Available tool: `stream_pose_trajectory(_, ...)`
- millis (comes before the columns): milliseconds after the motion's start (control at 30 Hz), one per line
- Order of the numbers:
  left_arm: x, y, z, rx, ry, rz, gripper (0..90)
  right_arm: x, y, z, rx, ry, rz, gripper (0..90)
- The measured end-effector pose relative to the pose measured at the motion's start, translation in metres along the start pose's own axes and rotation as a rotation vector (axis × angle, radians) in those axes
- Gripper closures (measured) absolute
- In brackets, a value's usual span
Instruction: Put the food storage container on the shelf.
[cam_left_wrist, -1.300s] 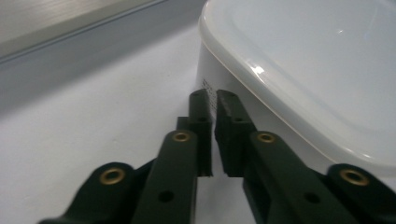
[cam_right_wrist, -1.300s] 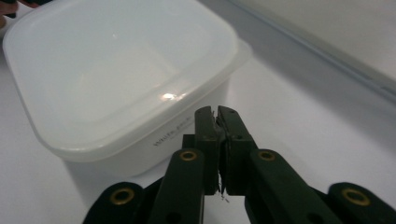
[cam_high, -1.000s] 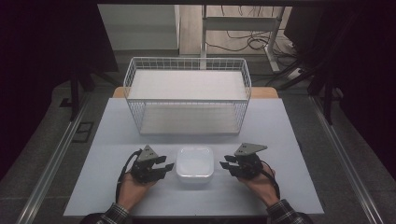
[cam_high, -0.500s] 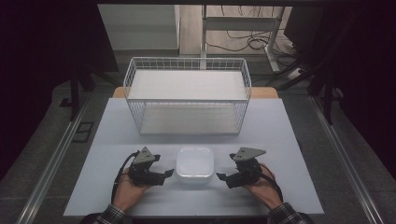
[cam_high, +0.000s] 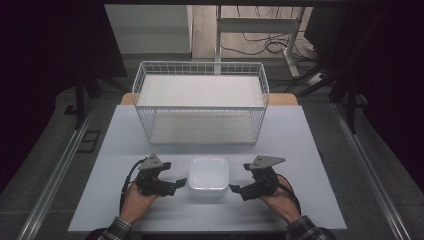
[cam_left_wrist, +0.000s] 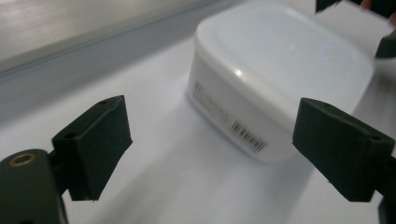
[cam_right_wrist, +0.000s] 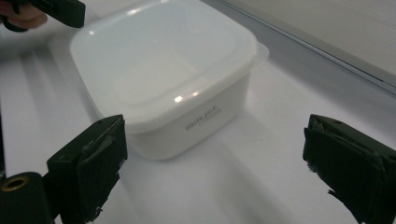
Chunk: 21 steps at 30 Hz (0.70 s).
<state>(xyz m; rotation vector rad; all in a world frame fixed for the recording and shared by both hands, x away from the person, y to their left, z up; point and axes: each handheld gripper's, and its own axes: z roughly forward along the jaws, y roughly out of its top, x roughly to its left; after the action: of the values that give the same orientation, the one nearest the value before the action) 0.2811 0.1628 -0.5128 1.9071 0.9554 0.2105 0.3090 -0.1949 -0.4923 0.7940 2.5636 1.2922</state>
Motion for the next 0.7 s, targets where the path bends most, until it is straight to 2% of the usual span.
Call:
stream_pose_trajectory(100, -0.004, 0.008, 0.000, -0.022, -0.020, 0.014, 8.6, 0.002, 0.005, 0.002, -0.023, 0.001, 0.017, 3.0)
stream_pose_trajectory(200, -0.007, 0.013, 0.002, -0.030, -0.045, 0.020, 7.6, 0.004, 0.009, 0.003, -0.023, -0.002, 0.027, 1.8)
stream_pose_trajectory(233, -0.011, 0.018, 0.006, -0.020, -0.057, 0.035, 7.5, 0.006, 0.013, 0.006, -0.022, -0.002, 0.059, 1.4)
stream_pose_trajectory(267, -0.011, 0.018, 0.006, -0.020, -0.057, 0.035, 7.5, 0.006, 0.013, 0.006, -0.022, -0.002, 0.059, 1.4)
stream_pose_trajectory(300, -0.016, 0.022, 0.011, 0.003, -0.064, 0.056, 7.3, 0.005, 0.017, 0.009, -0.005, 0.013, 0.097, 1.4)
stream_pose_trajectory(333, -0.016, 0.022, 0.011, 0.003, -0.064, 0.056, 7.3, 0.005, 0.018, 0.010, 0.006, 0.016, 0.110, 1.5)
stream_pose_trajectory(400, -0.021, 0.027, 0.021, 0.034, -0.065, 0.077, 7.4, 0.006, 0.021, 0.013, 0.017, 0.015, 0.117, 1.7)
stream_pose_trajectory(600, -0.017, 0.027, 0.034, 0.071, -0.059, 0.052, 7.7, 0.009, 0.028, 0.020, 0.042, 0.014, 0.121, 3.8)
stream_pose_trajectory(633, -0.014, 0.024, 0.038, 0.086, -0.080, 0.019, 6.5, 0.008, 0.026, 0.026, 0.069, 0.016, 0.121, 3.9)
stream_pose_trajectory(700, -0.011, 0.023, 0.040, 0.092, -0.112, 0.001, 7.1, 0.006, 0.024, 0.031, 0.079, 0.043, 0.142, 4.1)
